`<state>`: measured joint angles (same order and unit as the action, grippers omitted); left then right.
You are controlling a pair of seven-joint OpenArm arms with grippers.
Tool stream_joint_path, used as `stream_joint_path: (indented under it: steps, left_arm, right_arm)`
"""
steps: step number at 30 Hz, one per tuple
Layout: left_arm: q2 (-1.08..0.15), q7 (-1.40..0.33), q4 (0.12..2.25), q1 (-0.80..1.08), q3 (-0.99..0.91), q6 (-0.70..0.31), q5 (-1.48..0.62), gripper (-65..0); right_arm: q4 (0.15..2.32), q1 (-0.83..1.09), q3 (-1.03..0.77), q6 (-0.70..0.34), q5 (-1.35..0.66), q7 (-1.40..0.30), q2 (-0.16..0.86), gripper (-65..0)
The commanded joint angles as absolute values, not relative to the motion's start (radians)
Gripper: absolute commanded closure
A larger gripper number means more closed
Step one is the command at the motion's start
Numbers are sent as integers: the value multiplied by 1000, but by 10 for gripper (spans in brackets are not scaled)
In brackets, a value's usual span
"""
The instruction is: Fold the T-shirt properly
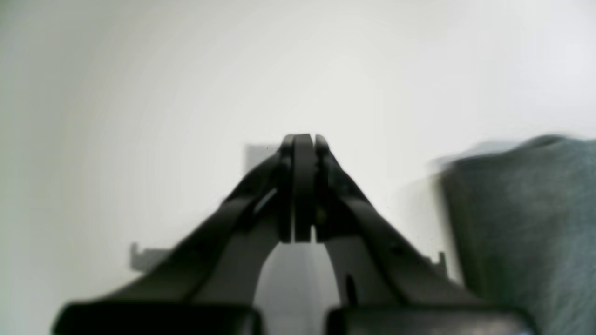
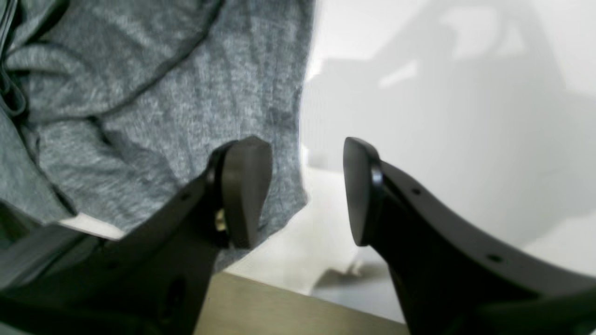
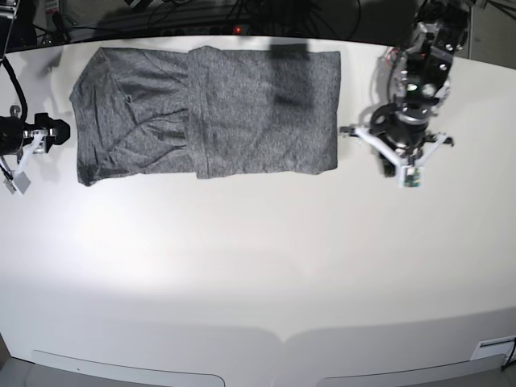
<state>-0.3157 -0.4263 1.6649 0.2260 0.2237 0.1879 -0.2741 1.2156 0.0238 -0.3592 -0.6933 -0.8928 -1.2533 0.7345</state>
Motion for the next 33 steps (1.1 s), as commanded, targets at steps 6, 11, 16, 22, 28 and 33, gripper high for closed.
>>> stream_joint_path:
  steps: [6, 11, 16, 22, 28, 33]
  left_arm:
    - [-318, -358, 1685, 355, 19, -74, -422, 0]
    - [-318, -358, 1685, 441, -139, -224, -467, 0]
    - [-316, -359, 1685, 500, -244, -388, -557, 0]
    - [-313, -419, 1685, 513, -248, -436, -570, 0]
    - [-313, -426, 1685, 513, -248, -436, -570, 0]
    - [-313, -426, 1685, 513, -248, -436, -570, 0]
  right_arm:
    - [1059, 12, -367, -698, -898, -1194, 764, -293]
    - [994, 12, -367, -698, -898, -1188, 764, -293]
    - [970, 12, -367, -698, -898, -1137, 761, -293]
    - [970, 12, -366, -698, -895, -1134, 728, -293]
    - [970, 12, -366, -698, -902, -1132, 706, -294]
    - [970, 12, -366, -698, -902, -1143, 707, -293]
